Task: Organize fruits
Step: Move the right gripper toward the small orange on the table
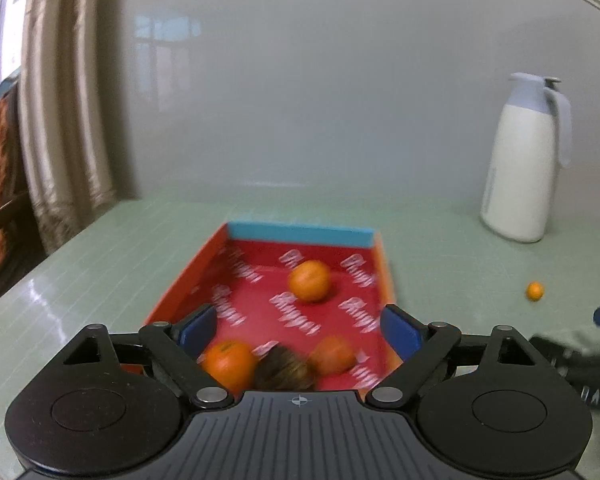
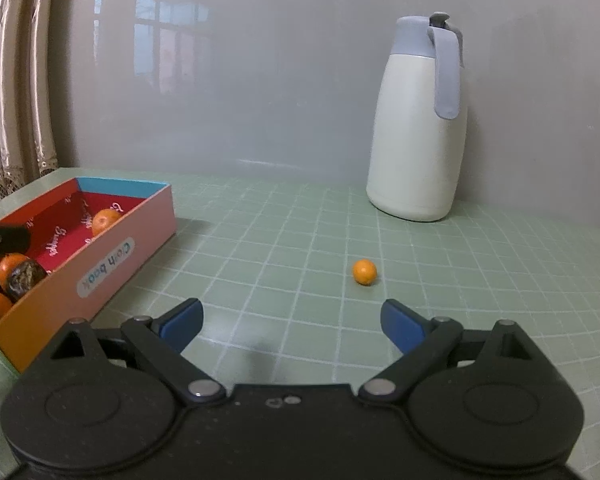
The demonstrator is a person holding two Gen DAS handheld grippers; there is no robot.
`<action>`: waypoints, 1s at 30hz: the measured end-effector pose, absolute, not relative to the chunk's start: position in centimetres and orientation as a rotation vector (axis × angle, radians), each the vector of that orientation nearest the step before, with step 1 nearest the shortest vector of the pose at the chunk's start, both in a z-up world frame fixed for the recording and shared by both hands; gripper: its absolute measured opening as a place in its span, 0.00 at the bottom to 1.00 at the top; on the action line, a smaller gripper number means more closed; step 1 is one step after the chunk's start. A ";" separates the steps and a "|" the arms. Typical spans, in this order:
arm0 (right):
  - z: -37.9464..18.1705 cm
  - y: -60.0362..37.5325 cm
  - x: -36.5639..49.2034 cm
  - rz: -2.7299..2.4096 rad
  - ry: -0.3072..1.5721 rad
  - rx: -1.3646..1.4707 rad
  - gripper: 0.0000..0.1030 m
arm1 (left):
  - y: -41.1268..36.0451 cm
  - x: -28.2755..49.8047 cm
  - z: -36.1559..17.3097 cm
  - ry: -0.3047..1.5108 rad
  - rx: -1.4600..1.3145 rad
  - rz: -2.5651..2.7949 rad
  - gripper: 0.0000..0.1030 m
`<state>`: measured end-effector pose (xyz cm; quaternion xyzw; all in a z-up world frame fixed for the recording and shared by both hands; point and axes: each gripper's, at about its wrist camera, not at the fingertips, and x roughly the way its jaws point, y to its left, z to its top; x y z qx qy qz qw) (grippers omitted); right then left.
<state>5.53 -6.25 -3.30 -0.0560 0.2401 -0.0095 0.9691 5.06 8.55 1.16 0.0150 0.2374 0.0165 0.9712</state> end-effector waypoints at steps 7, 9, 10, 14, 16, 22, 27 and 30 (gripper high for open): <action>-3.5 -9.1 4.8 -0.081 0.497 -0.097 0.93 | 4.3 6.5 1.2 0.470 0.050 -0.044 0.86; -3.6 -10.0 4.6 -0.104 0.503 -0.093 0.93 | 3.1 6.8 1.0 0.471 0.056 -0.071 0.86; -3.6 -10.4 4.4 -0.114 0.504 -0.089 0.93 | 2.6 6.9 0.9 0.472 0.063 -0.081 0.86; -3.6 -12.3 3.6 -0.152 0.499 -0.077 0.93 | 0.4 7.2 0.7 0.475 0.074 -0.112 0.86; -3.6 -13.1 3.5 -0.166 0.504 -0.067 0.93 | -0.4 7.3 0.6 0.476 0.069 -0.119 0.86; -3.5 -13.4 5.1 -0.158 0.516 -0.067 0.93 | -0.9 7.0 0.6 0.490 0.067 -0.121 0.86; -3.1 -12.5 7.5 -0.134 0.514 -0.074 0.93 | -1.1 7.3 0.1 0.508 0.083 -0.115 0.86; -3.0 -12.2 9.1 -0.124 0.515 -0.090 0.92 | -1.0 7.5 0.2 0.507 0.073 -0.115 0.86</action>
